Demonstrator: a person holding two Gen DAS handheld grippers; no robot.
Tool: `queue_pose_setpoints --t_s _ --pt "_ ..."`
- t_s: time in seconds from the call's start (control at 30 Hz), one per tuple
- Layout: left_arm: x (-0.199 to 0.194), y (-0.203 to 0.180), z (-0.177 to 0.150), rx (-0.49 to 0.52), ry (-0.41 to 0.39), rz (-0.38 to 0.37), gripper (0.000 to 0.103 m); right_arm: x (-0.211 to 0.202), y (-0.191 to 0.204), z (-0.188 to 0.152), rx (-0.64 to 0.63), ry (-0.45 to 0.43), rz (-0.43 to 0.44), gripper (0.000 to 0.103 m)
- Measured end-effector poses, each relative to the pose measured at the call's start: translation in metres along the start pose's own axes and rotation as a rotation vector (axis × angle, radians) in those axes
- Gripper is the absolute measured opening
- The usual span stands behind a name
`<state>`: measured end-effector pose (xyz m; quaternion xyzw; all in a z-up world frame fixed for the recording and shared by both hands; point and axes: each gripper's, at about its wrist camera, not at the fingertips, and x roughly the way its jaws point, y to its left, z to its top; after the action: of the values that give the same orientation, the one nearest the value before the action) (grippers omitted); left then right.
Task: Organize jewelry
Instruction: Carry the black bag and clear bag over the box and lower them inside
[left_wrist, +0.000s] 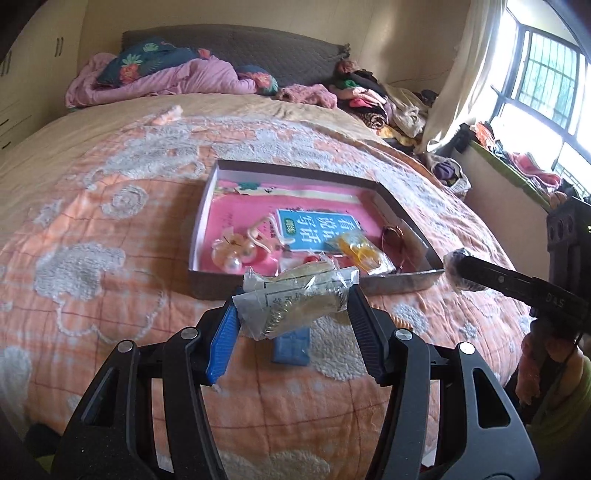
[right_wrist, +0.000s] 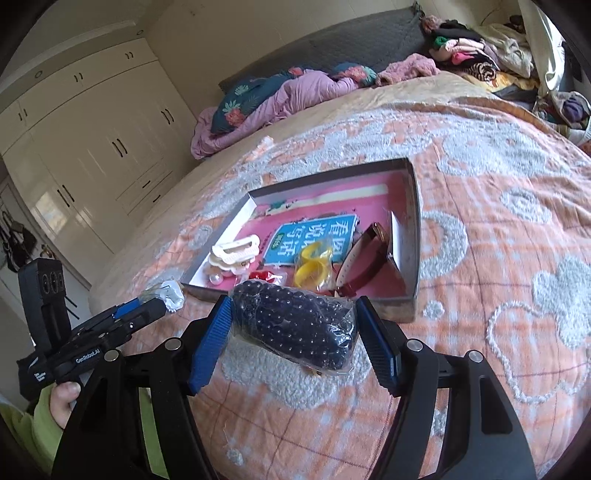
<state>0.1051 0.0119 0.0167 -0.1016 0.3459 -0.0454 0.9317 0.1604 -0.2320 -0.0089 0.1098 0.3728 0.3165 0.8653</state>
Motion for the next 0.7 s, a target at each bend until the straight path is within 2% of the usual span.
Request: queue_pose_setpoints --t_s 0.37,0.7 --pt "0.004 0.005 0.015 -0.001 -0.029 0.017 0.048 -0.007 0.018 0.02 -0.054 -0.076 -0.006 0.067" --pt "0.018 -0.006 0.03 0.024 -0.034 0.01 0.048 -0.004 0.022 0.038 -0.084 -0.124 -0.03 0.067"
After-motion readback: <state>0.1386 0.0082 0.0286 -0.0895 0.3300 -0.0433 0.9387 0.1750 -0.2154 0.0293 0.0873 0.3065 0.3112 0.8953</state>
